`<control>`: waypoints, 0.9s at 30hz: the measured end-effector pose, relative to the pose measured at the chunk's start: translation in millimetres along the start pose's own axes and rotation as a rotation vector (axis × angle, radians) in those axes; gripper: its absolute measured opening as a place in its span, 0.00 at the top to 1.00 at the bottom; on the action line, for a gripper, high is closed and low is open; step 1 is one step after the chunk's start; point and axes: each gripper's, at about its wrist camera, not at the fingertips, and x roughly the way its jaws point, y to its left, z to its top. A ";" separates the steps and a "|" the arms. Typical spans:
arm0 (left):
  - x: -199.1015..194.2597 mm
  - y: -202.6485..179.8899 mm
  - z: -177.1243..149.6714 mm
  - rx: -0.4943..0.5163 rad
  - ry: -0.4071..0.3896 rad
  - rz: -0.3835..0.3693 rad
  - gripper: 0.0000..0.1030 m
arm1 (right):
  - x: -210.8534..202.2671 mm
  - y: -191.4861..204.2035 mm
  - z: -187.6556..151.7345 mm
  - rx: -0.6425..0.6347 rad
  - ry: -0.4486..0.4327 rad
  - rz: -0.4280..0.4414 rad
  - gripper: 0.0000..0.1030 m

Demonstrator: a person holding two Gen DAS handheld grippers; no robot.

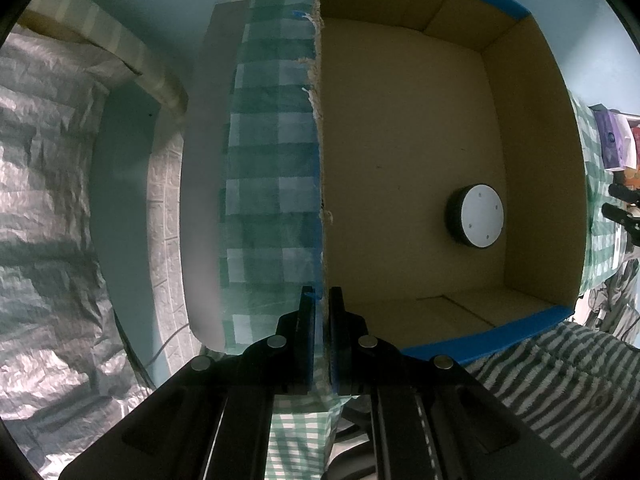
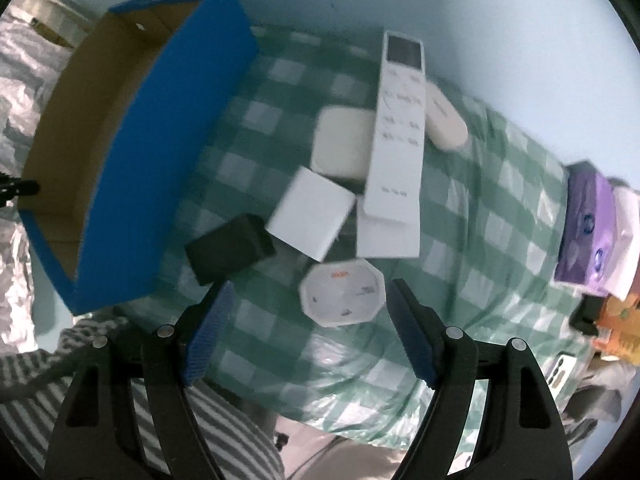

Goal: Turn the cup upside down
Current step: 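Move the right tool to the white octagonal PASA device and grasp it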

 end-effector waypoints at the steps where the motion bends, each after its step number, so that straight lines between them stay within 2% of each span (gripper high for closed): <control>1: 0.1 0.1 0.1 -0.001 0.001 0.000 0.94 | 3.7 -2.5 -1.1 0.003 0.004 0.006 0.24; 8: -0.6 -2.2 -2.3 0.008 0.002 0.000 0.94 | 32.4 -15.1 -8.1 0.003 0.033 0.018 0.19; 15: -0.7 -3.1 -3.5 0.002 0.002 0.003 0.94 | 63.8 -24.9 -11.1 -0.004 0.079 -0.004 0.19; 27: 0.3 -4.2 -2.3 0.004 0.009 0.007 0.94 | 91.2 -6.1 7.7 -0.071 0.078 -0.051 0.17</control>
